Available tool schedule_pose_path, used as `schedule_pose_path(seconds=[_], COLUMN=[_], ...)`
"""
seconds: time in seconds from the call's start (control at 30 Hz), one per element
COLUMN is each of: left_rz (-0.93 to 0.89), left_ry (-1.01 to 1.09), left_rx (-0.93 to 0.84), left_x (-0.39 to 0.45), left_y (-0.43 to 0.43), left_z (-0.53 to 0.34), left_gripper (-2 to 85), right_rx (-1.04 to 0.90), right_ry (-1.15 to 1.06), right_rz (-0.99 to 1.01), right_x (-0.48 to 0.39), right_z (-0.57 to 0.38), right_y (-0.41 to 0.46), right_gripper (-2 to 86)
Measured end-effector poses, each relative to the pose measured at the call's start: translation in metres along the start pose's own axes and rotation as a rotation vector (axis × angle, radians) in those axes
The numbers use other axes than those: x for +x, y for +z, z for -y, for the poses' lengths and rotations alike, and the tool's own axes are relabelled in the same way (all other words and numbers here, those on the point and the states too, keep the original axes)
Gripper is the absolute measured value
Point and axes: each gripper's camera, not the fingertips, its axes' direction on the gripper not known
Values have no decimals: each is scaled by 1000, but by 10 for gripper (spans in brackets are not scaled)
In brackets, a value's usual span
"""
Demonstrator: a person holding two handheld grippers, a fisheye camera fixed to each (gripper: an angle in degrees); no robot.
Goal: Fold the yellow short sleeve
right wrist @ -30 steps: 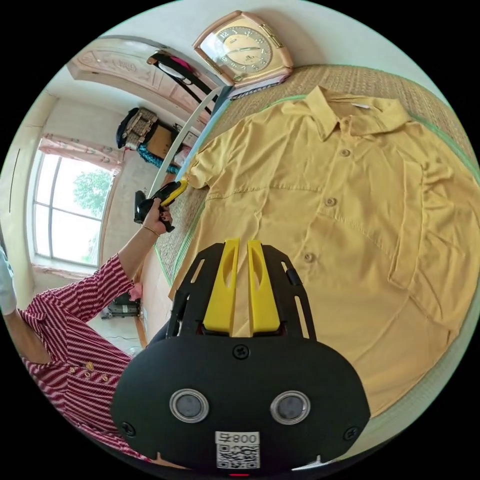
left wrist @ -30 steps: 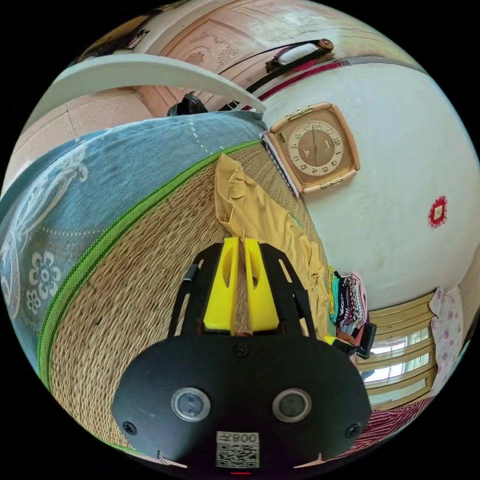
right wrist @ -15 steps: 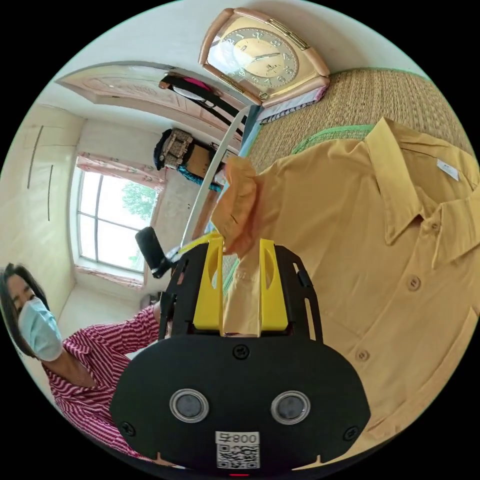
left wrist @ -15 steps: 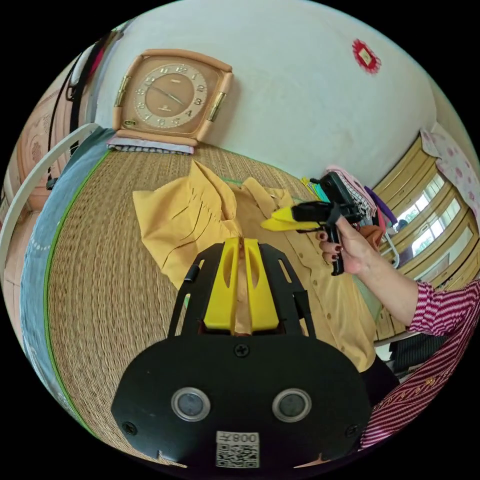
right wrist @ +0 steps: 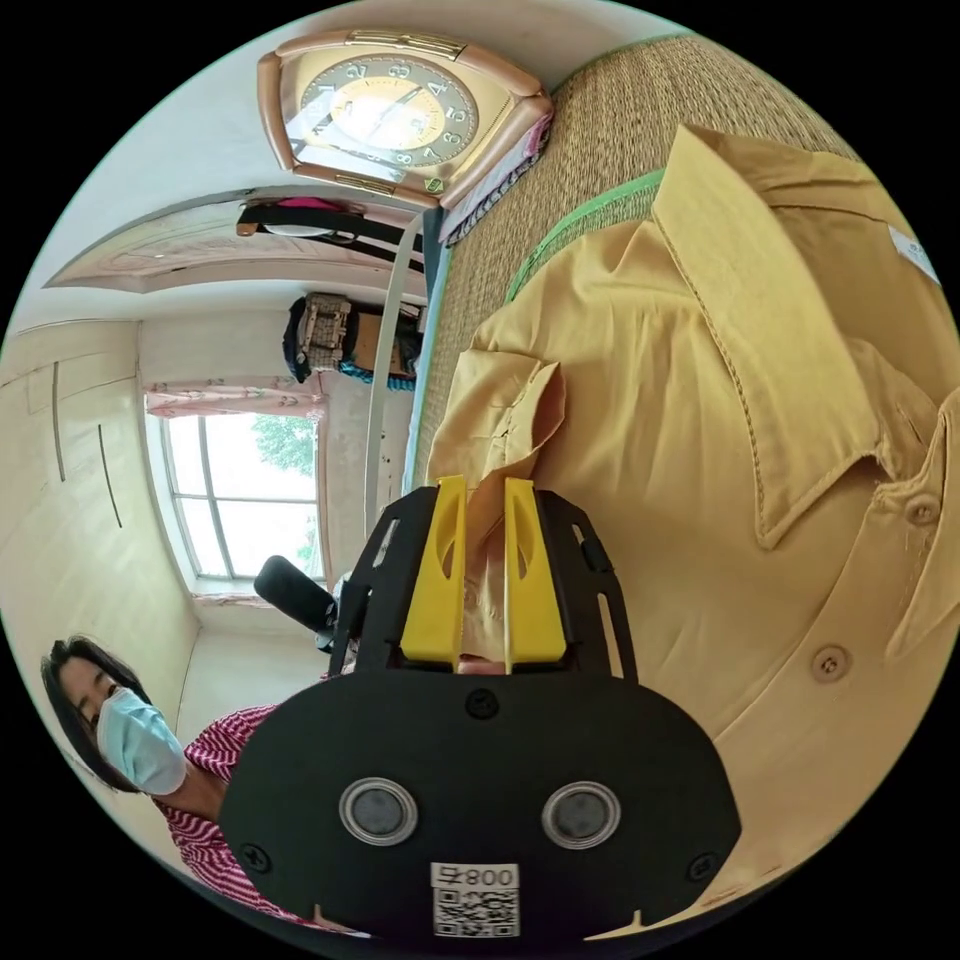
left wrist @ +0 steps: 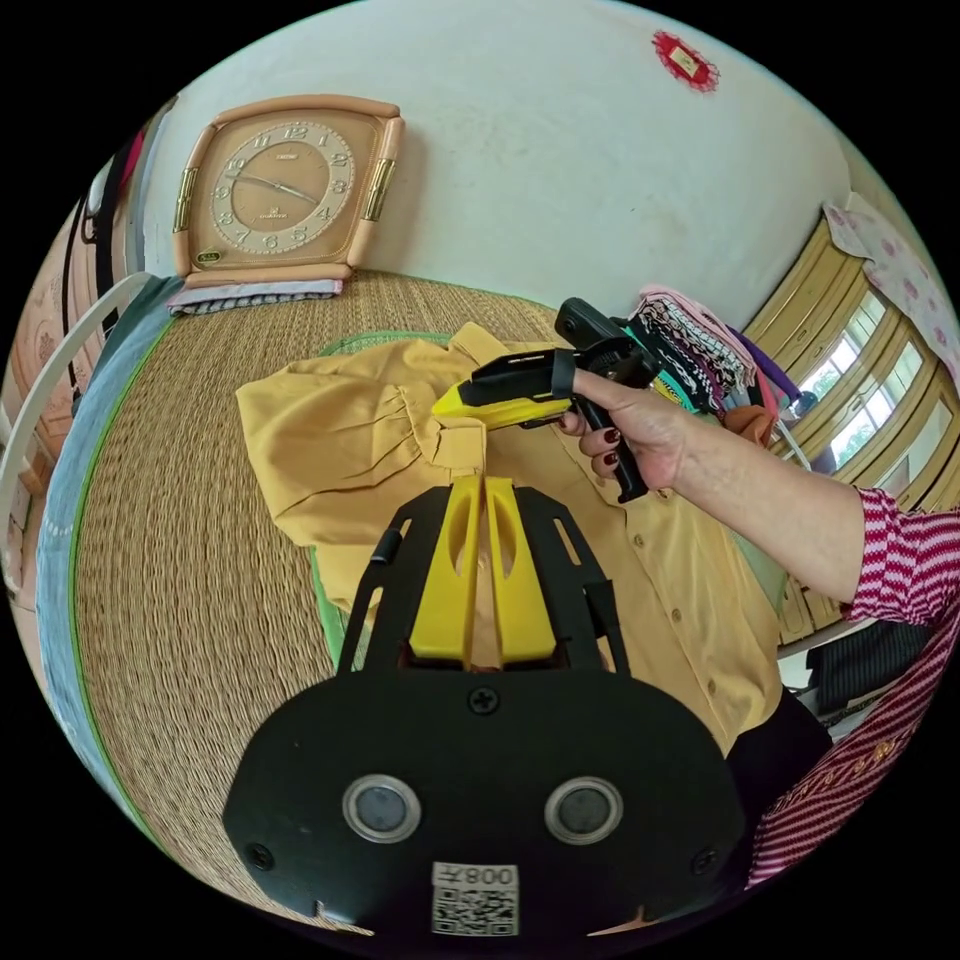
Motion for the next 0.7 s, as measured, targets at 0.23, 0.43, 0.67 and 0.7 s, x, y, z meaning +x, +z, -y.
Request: schedule_pose_path(seconds=[0.23, 0.43, 0.67, 0.7], left_rz=[-37, -72, -125, -130], left_ry=[11, 103, 109, 105], left_rx=[14, 31, -134, -141], left_x=[14, 42, 43, 42], left_y=[23, 47, 127, 130], left_z=[-13, -8, -25, -26], left_gripper=[4, 4, 4, 4], right_rx=[14, 104, 116, 121], right_ry=[-66, -193, -93, -68], right_rz=[5, -85, -143, -156], right_x=[-15, -55, -8, 1], right_z=[-5, -39, -69, -71], right_y=[-17, -79, -90, -89], right_gripper=[5, 1, 1, 1])
